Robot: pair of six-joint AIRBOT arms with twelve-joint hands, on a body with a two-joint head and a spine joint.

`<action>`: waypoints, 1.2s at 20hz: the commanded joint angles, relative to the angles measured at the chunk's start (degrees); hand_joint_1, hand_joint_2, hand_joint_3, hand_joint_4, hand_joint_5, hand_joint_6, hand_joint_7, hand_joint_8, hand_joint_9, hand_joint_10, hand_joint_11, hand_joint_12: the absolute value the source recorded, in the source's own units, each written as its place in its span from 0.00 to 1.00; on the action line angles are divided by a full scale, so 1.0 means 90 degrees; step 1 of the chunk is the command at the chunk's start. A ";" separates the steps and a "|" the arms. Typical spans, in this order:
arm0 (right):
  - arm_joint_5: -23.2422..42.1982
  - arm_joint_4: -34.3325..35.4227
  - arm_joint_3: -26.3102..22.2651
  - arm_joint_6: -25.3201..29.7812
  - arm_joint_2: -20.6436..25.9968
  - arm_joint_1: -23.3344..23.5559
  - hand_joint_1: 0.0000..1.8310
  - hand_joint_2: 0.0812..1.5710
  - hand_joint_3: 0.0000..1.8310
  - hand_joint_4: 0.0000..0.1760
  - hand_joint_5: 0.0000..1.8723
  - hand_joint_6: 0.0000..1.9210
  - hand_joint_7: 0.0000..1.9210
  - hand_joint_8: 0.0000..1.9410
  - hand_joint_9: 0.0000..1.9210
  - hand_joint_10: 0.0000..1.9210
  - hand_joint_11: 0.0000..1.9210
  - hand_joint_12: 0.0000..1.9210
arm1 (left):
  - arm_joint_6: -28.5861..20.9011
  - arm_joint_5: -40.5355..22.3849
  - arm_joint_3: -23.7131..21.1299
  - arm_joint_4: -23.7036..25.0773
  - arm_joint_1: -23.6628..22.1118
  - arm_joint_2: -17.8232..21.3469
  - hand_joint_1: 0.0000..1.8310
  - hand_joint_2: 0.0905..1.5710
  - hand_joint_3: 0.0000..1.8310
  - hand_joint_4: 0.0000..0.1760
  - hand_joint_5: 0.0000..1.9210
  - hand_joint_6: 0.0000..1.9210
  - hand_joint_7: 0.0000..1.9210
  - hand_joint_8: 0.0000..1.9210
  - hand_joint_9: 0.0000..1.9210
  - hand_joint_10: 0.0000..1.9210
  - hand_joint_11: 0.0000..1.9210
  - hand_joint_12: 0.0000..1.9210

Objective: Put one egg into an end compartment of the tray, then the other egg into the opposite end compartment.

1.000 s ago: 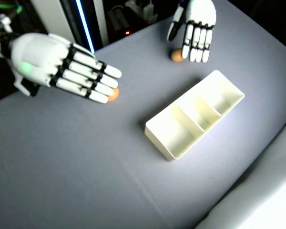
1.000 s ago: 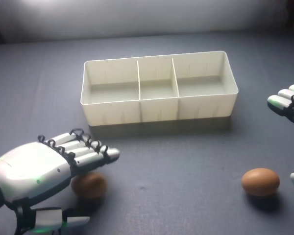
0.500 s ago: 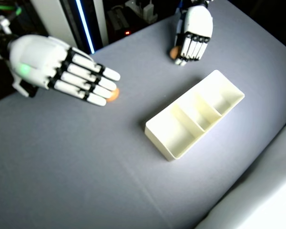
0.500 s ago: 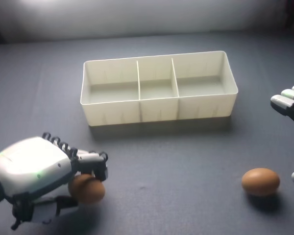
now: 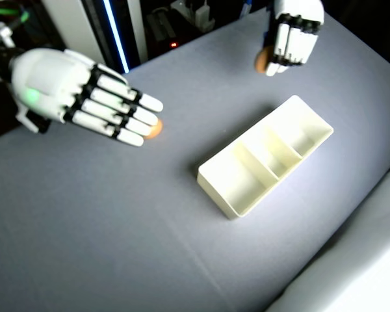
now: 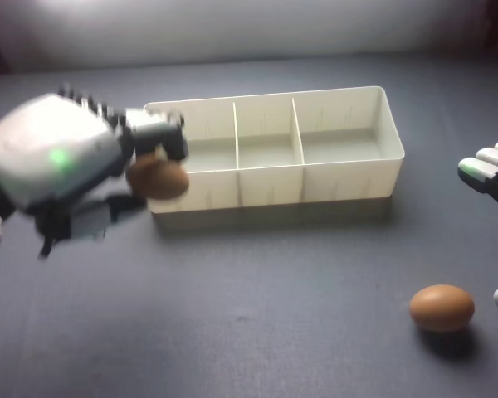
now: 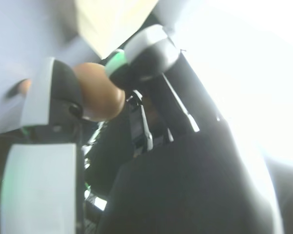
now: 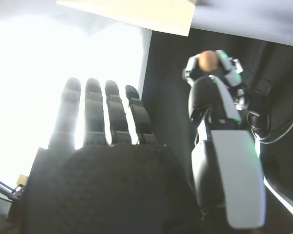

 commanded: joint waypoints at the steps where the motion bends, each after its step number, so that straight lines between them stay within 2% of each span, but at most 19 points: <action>1: 0.0837 -0.0004 0.0033 0.0045 -0.0002 0.0038 0.20 0.82 0.01 0.00 0.00 0.00 0.00 0.00 0.00 0.00 0.00 0.00 | 0.0076 -0.0571 0.0062 -0.0069 -0.0179 -0.0025 0.67 0.78 0.00 0.00 0.36 0.61 0.43 0.79 0.46 0.79 0.41 0.91; 2: 0.0837 -0.0001 0.0037 0.0045 -0.0015 0.0038 0.19 0.82 0.01 0.00 0.00 0.00 0.00 0.00 0.00 0.00 0.00 0.00 | 0.0170 -0.0428 0.0150 -0.0083 -0.0335 -0.0096 0.66 0.79 0.00 0.00 0.35 0.61 0.41 0.83 0.45 0.85 0.42 0.96; 3: 0.0837 0.0001 0.0047 0.0045 -0.0046 0.0037 0.19 0.83 0.01 0.00 0.00 0.00 0.00 0.00 0.00 0.00 0.00 0.00 | 0.0370 -0.0193 0.0235 -0.0156 -0.0577 -0.0187 0.65 0.79 0.00 0.00 0.36 0.69 0.39 0.78 0.51 0.96 0.54 0.99; 4: 0.0837 0.0000 0.0061 0.0047 -0.0082 0.0037 0.18 0.83 0.01 0.00 0.00 0.00 0.00 0.00 0.00 0.00 0.00 0.00 | 0.0554 0.0113 0.0374 -0.0231 -0.0808 -0.0296 0.65 0.80 0.00 0.00 0.35 0.74 0.37 0.80 0.52 0.99 0.56 1.00; 5: 0.0837 -0.0001 0.0071 0.0056 -0.0102 0.0037 0.19 0.83 0.01 0.00 0.00 0.00 0.00 0.00 0.00 0.00 0.00 0.00 | 0.0590 0.0398 0.0537 -0.0254 -0.1001 -0.0429 0.65 0.80 0.00 0.00 0.34 0.66 0.38 0.85 0.44 0.93 0.46 1.00; 6: 0.0837 -0.0003 0.0077 0.0070 -0.0112 0.0037 0.18 0.83 0.01 0.00 0.00 0.00 0.00 0.00 0.00 0.00 0.00 0.00 | 0.0590 0.0661 0.0722 -0.0278 -0.1148 -0.0558 0.65 0.81 0.00 0.00 0.33 0.64 0.39 0.87 0.47 0.92 0.49 1.00; 7: 0.0837 -0.0005 0.0081 0.0078 -0.0121 0.0037 0.16 0.83 0.01 0.00 0.00 0.00 0.00 0.00 0.00 0.00 0.00 0.00 | 0.0591 0.0947 0.0919 -0.0282 -0.1329 -0.0713 0.61 0.79 0.00 0.00 0.37 0.71 0.50 0.97 0.60 0.98 0.65 1.00; 8: 0.0837 -0.0007 0.0086 0.0082 -0.0133 0.0037 0.17 0.83 0.00 0.00 0.00 0.00 0.00 0.00 0.00 0.00 0.00 0.00 | 0.0593 0.1228 0.1108 -0.0313 -0.1478 -0.0884 0.60 0.79 0.00 0.00 0.38 0.71 0.54 0.99 0.64 1.00 0.70 1.00; 9: 0.0837 -0.0027 0.0092 0.0105 -0.0141 0.0037 0.16 0.83 0.01 0.00 0.00 0.00 0.00 0.00 0.00 0.00 0.00 0.00 | 0.0692 0.1403 0.1211 -0.0426 -0.1525 -0.0991 0.69 0.78 0.00 0.00 0.24 0.56 0.41 0.81 0.51 0.96 0.58 1.00; 10: 0.0837 -0.0055 0.0097 0.0147 -0.0146 0.0037 0.16 0.83 0.01 0.00 0.00 0.00 0.00 0.00 0.00 0.00 0.00 0.00 | 0.0790 0.1489 0.1247 -0.0513 -0.1525 -0.1037 0.71 0.78 0.00 0.00 0.16 0.45 0.38 0.77 0.38 0.86 0.35 1.00; 11: 0.0837 -0.0138 0.0096 0.0201 -0.0146 0.0038 0.19 0.83 0.00 0.00 0.00 0.00 0.00 0.00 0.00 0.00 0.00 0.00 | 0.0929 0.1596 0.1300 -0.0626 -0.1525 -0.1112 0.61 0.76 0.00 0.00 0.04 0.34 0.15 0.53 0.24 0.70 0.15 0.95; 12: 0.0837 -0.0175 0.0101 0.0224 -0.0147 0.0043 0.19 0.83 0.00 0.00 0.00 0.00 0.00 0.00 0.00 0.00 0.00 0.00 | 0.0930 0.1617 0.1320 -0.0633 -0.1524 -0.1142 0.53 0.74 0.00 0.25 0.01 0.21 0.05 0.28 0.05 0.50 0.03 0.81; 14: 0.0836 -0.0236 0.0102 0.0280 -0.0167 0.0051 0.19 0.82 0.00 0.00 0.00 0.00 0.00 0.00 0.00 0.00 0.00 0.00 | 0.0948 0.1662 0.1326 -0.0633 -0.1525 -0.1177 0.42 0.72 0.00 0.38 0.00 0.10 0.03 0.08 0.00 0.18 0.00 0.45; 17: 0.0813 -0.0389 0.0123 0.0426 -0.0178 0.0071 0.21 0.80 0.00 0.00 0.00 0.00 0.00 0.00 0.00 0.00 0.00 0.00 | 0.0947 0.1453 0.1224 -0.0654 -0.1431 -0.1111 0.33 0.73 0.00 0.53 0.00 0.03 0.00 0.00 0.00 0.01 0.00 0.51; 18: 0.0776 -0.0443 0.0136 0.0471 -0.0178 0.0082 0.23 0.79 0.00 0.00 0.00 0.00 0.00 0.00 0.00 0.00 0.00 0.00 | 0.0947 0.1341 0.1170 -0.0654 -0.1377 -0.1067 0.28 0.76 0.00 0.48 0.00 0.02 0.00 0.00 0.00 0.00 0.00 0.48; 20: 0.0599 -0.0556 0.0176 0.0574 -0.0180 0.0129 0.25 0.80 0.00 0.00 0.00 0.00 0.00 0.00 0.00 0.00 0.00 0.00 | 0.0937 0.0889 0.0925 -0.0646 -0.1194 -0.0890 0.18 0.83 0.00 0.56 0.00 0.00 0.00 0.00 0.00 0.00 0.00 0.13; 21: 0.0520 -0.0597 0.0201 0.0627 -0.0187 0.0155 0.26 0.78 0.00 0.00 0.00 0.00 0.00 0.00 0.00 0.00 0.00 0.00 | 0.0897 0.0648 0.0772 -0.0590 -0.1077 -0.0766 0.15 0.86 0.00 0.51 0.00 0.00 0.00 0.00 0.00 0.00 0.00 0.03; 23: 0.0248 -0.0658 0.0261 0.0688 -0.0229 0.0227 0.29 0.77 0.00 0.00 0.00 0.00 0.00 0.00 0.00 0.00 0.00 0.00 | 0.0714 0.0092 0.0493 -0.0478 -0.0800 -0.0512 0.17 0.91 0.01 0.49 0.01 0.00 0.00 0.00 0.00 0.00 0.00 0.00; 24: 0.0143 -0.0665 0.0291 0.0709 -0.0261 0.0253 0.28 0.76 0.00 0.00 0.00 0.00 0.00 0.00 0.00 0.00 0.00 0.00 | 0.0666 -0.0133 0.0390 -0.0445 -0.0684 -0.0410 0.21 0.92 0.01 0.41 0.02 0.01 0.00 0.00 0.00 0.00 0.00 0.00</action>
